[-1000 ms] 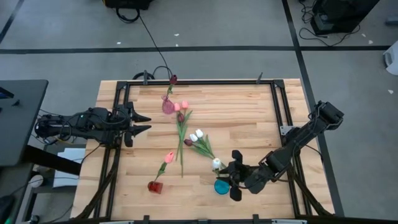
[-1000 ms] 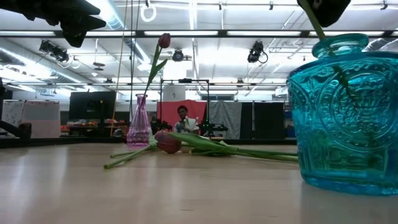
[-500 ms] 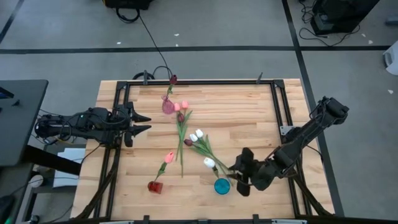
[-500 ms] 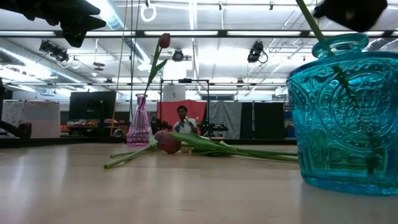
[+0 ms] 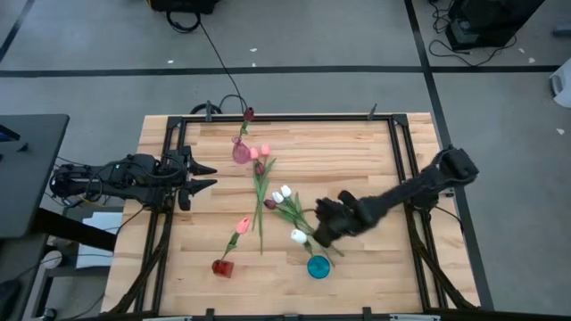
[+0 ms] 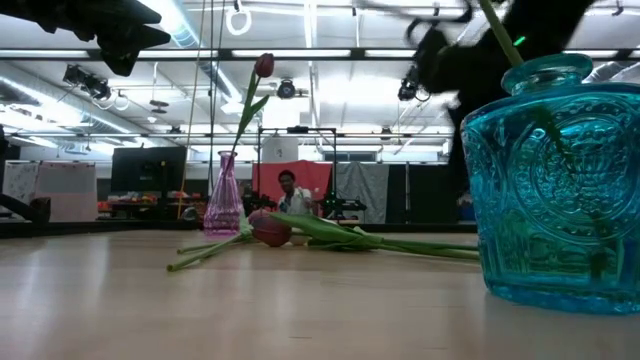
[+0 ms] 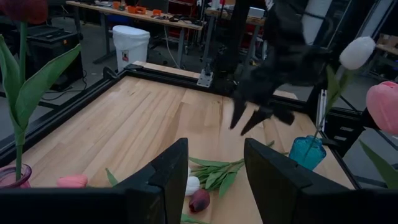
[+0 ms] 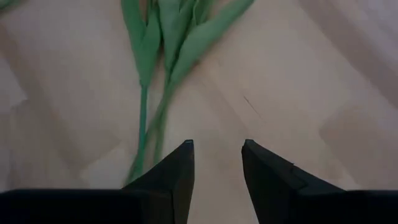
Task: Sort flowers into vase by color
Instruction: Put the right white flower into the blue vase
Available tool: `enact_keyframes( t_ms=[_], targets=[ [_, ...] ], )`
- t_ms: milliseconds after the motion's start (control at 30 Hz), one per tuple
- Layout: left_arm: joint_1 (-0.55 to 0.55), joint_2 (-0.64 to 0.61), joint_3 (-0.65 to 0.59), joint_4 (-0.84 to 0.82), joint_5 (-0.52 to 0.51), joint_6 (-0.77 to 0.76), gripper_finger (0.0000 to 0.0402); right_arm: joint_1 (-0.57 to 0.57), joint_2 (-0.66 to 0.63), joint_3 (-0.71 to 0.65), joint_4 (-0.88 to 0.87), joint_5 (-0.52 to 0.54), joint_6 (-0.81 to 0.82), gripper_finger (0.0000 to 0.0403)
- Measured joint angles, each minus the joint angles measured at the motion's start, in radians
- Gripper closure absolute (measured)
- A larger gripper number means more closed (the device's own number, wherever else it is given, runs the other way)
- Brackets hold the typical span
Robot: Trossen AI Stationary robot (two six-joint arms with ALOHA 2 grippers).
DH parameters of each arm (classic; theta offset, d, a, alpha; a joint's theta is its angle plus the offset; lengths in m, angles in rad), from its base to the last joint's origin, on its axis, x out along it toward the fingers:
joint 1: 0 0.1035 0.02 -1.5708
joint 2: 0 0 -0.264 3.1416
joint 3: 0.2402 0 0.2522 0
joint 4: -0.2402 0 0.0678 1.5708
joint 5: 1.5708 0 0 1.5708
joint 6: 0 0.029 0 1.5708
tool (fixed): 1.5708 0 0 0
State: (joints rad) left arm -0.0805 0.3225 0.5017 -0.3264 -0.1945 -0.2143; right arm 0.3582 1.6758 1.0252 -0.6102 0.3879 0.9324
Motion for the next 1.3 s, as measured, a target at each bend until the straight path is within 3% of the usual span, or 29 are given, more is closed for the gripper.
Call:
enact_keyframes(
  t_ms=[100, 333, 667, 933, 1300],
  targets=[
    [0.000, 0.000, 0.000, 0.000, 0.000, 0.000, 0.0239, -0.068, 0.055, 0.000, 0.098, -0.059, -0.077, 0.0258],
    [0.000, 0.000, 0.000, 0.023, 0.000, 0.000, 0.0239, -0.138, 0.155, 0.018, 0.232, -0.053, -0.125, 0.0261],
    [0.000, 0.005, 0.000, 0.027, -0.021, -0.007, 0.0239, -0.140, 0.269, 0.198, 0.149, -0.040, -0.195, 0.0276],
    [0.000, 0.028, 0.000, 0.034, -0.059, -0.005, 0.0239, -0.177, 0.287, 0.260, 0.105, -0.054, -0.227, 0.0276],
    [0.000, 0.031, 0.000, -0.001, -0.047, -0.004, 0.0239, -0.191, 0.287, 0.288, 0.059, -0.204, -0.243, 0.0240]
  ],
)
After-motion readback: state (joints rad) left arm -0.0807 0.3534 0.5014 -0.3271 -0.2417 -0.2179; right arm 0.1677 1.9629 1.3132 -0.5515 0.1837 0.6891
